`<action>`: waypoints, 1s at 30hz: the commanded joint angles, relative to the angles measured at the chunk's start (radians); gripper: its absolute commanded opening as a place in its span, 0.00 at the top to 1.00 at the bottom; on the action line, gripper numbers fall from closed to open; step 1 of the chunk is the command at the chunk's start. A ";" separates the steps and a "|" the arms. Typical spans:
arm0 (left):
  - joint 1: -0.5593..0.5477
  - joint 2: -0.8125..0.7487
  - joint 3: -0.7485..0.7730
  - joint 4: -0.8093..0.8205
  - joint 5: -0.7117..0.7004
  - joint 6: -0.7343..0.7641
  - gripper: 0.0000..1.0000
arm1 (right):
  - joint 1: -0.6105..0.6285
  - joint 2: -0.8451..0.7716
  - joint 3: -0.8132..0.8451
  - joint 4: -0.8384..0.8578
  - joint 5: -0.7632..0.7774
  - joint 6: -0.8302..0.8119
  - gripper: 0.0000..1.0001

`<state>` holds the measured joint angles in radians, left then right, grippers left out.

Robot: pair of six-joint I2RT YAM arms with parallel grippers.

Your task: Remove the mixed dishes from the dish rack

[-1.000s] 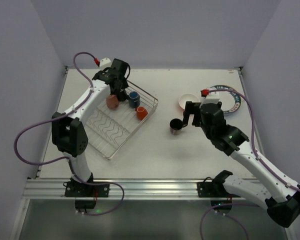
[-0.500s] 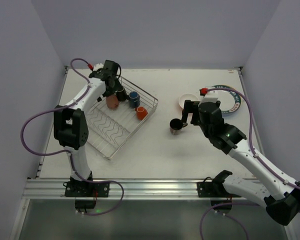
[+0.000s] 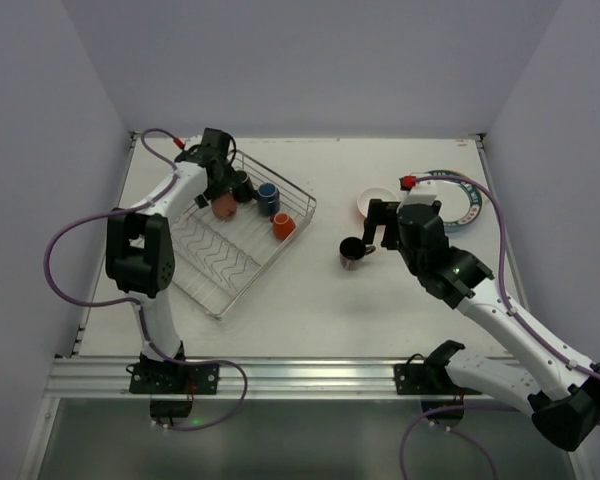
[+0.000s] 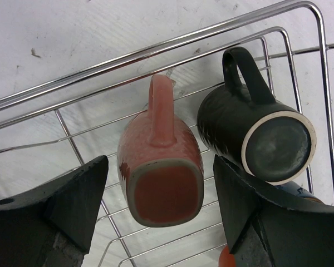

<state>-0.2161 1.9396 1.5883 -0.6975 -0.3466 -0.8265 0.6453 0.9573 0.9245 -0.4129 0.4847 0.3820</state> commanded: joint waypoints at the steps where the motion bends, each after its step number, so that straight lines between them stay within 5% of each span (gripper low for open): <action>1: 0.007 0.015 0.004 0.033 0.017 0.006 0.21 | -0.001 -0.005 0.000 0.048 0.028 0.001 0.01; 13: 0.007 -0.010 -0.020 0.033 0.011 0.012 0.49 | -0.001 -0.019 -0.003 0.051 0.014 -0.005 0.01; 18: 0.007 -0.042 -0.021 0.024 0.050 0.013 0.95 | -0.001 -0.028 -0.006 0.052 0.012 -0.006 0.01; 30: 0.007 -0.232 -0.080 0.085 0.144 0.021 1.00 | -0.001 -0.045 -0.013 0.059 -0.017 -0.008 0.01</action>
<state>-0.2161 1.8053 1.5070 -0.6743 -0.2413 -0.8162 0.6453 0.9314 0.9241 -0.4007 0.4683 0.3771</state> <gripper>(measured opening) 0.620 0.989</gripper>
